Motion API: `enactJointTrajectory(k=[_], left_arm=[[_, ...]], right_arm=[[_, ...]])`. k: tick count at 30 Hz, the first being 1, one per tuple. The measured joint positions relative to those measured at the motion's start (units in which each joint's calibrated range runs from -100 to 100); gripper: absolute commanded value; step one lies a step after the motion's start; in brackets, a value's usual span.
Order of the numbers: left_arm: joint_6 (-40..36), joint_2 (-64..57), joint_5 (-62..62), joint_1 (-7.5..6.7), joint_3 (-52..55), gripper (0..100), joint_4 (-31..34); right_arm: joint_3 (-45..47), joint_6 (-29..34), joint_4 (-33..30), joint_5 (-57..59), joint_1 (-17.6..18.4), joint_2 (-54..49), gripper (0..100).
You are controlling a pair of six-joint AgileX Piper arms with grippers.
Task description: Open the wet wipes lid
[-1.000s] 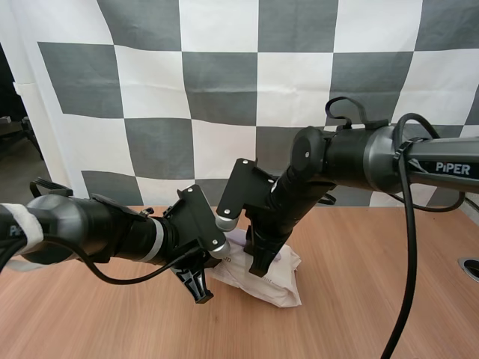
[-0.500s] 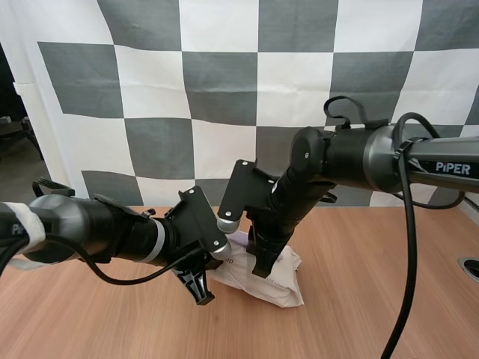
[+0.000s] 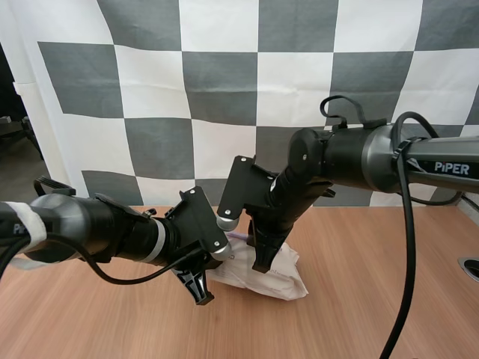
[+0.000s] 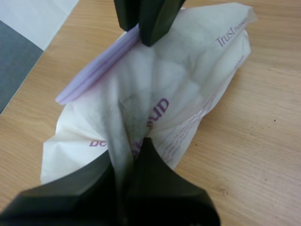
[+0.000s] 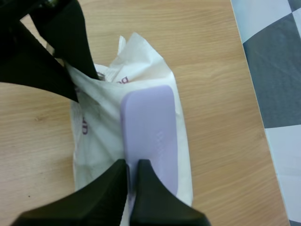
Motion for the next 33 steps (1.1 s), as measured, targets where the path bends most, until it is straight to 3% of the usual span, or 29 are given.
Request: enactJointTrajectory(k=[20, 33], left_arm=[[0.0, 0.0, 0.16, 0.0, 0.0, 0, 0.37], [0.0, 0.0, 0.16, 0.0, -0.05, 0, 0.72]], right_arm=[[-0.46, 0.52, -1.93, -2.03, 0.0, 0.0, 0], [-6.02, 1.67, -2.05, 1.85, 0.0, 0.11, 0]])
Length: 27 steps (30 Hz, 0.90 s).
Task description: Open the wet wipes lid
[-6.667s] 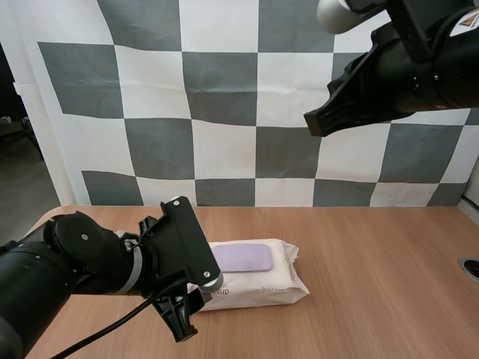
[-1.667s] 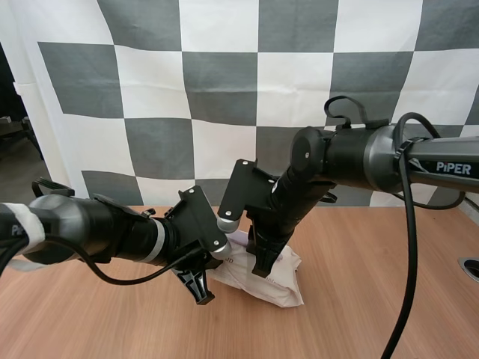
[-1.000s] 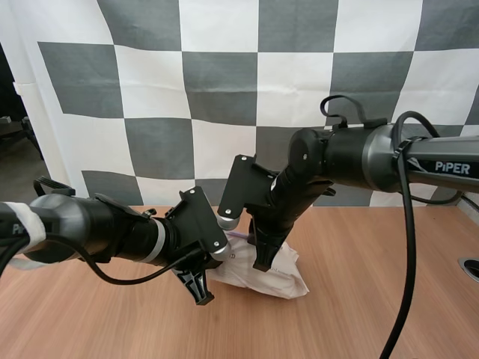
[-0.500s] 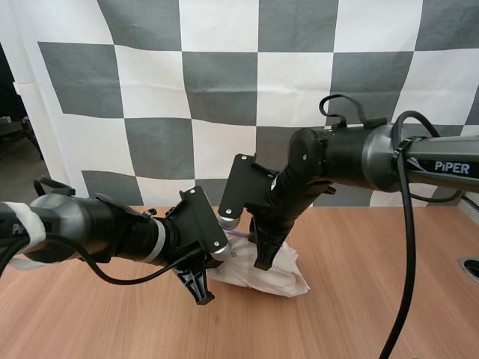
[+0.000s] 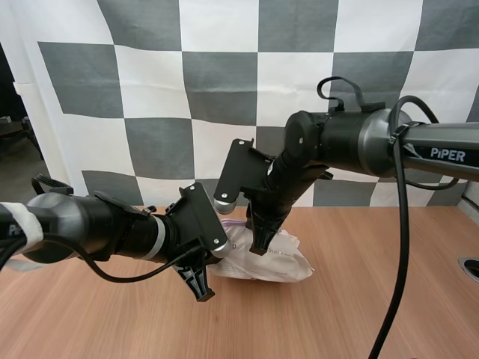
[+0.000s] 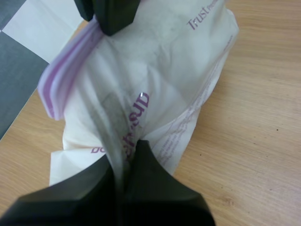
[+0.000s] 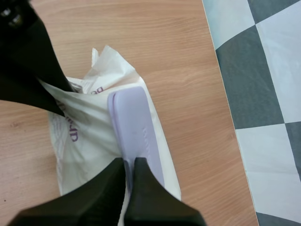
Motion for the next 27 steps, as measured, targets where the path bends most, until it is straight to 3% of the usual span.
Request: enactJointTrajectory(k=[22, 24, 27], left_arm=[[0.0, 0.0, 0.47, 0.0, 0.0, 0, 0.68], [0.11, 0.12, 1.32, 0.0, 0.46, 0, 2.53], [0.11, 0.11, 0.54, 0.0, 0.11, 0, 1.11]], right_arm=[[-0.55, 0.09, -1.21, -5.7, 0.0, 0.0, 0], [-1.19, 0.27, -2.05, -10.56, -0.11, -0.14, 0], [-0.82, 0.49, -1.66, -6.09, -0.11, 0.06, 0]])
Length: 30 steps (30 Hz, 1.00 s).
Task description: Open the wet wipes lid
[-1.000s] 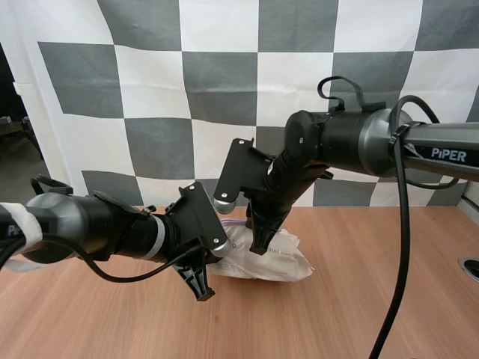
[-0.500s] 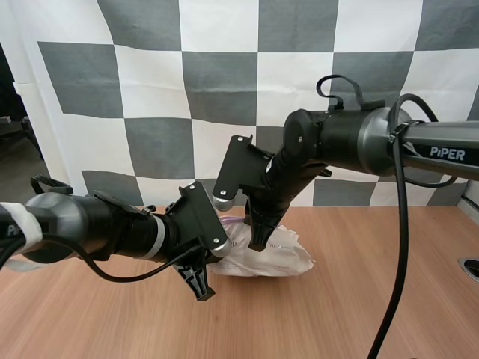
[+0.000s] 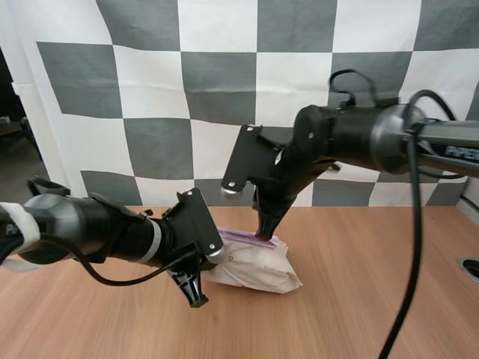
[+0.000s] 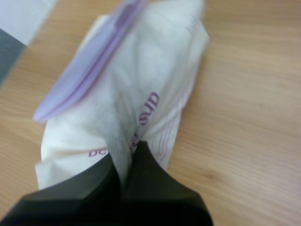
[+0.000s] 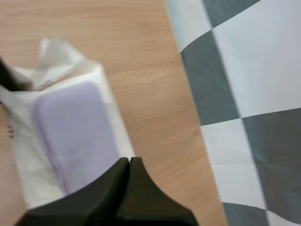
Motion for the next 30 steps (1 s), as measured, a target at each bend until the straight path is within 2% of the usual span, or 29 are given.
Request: enactJointTrajectory(k=[11, 15, 23, 28, 30], left_arm=[[-0.09, 0.0, -0.22, 0.0, 0.02, 0, -0.35], [-0.09, 0.0, -0.69, 0.0, 0.02, 0, -0.4], [-0.09, 0.0, -1.36, 0.0, 0.02, 0, -0.5], [-0.09, 0.0, -1.36, 0.0, 0.02, 0, -0.5], [-0.09, 0.0, -1.36, 0.0, 0.02, 0, -0.5]], right_arm=[[0.02, 0.67, 0.25, 3.37, 0.07, -0.15, 0], [0.14, 0.67, 4.36, 13.8, 0.07, -0.15, 0], [2.69, 0.67, 5.1, 20.41, 0.07, -0.15, 0], [4.58, 0.58, 6.05, 19.66, 0.07, -0.15, 0], [4.58, 0.58, 5.95, 16.06, 0.07, -0.15, 0]])
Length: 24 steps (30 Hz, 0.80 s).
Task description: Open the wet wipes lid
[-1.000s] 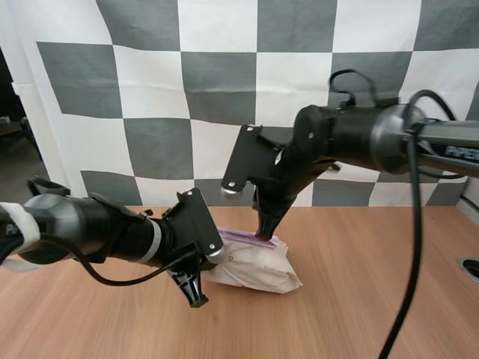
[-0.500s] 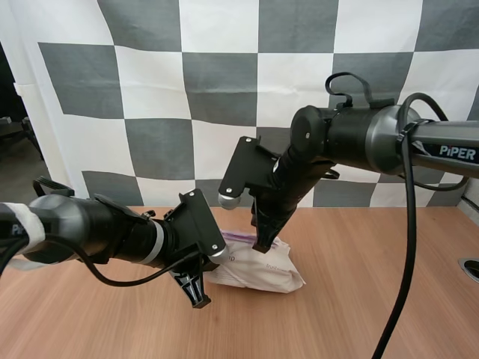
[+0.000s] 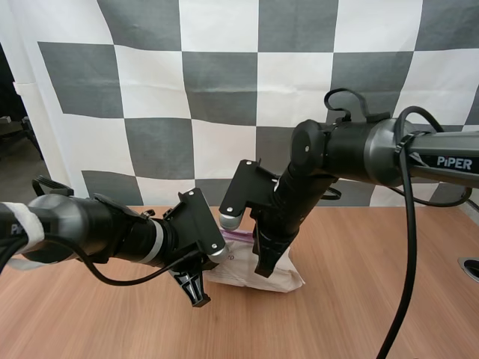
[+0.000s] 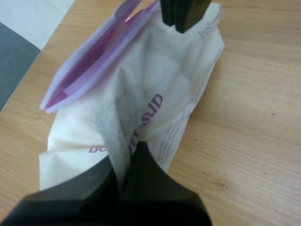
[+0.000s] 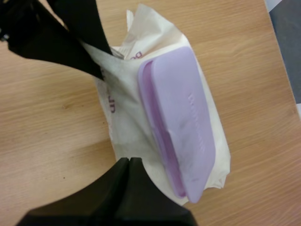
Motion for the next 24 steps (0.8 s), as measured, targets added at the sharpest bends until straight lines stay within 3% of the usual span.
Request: enactJointTrajectory(k=[24], left_arm=[[0.27, 0.0, 0.16, 0.0, 0.0, 0, 0.0]], right_arm=[[-2.0, -1.31, -1.56, -19.81, 0.0, 7.15, 0]])
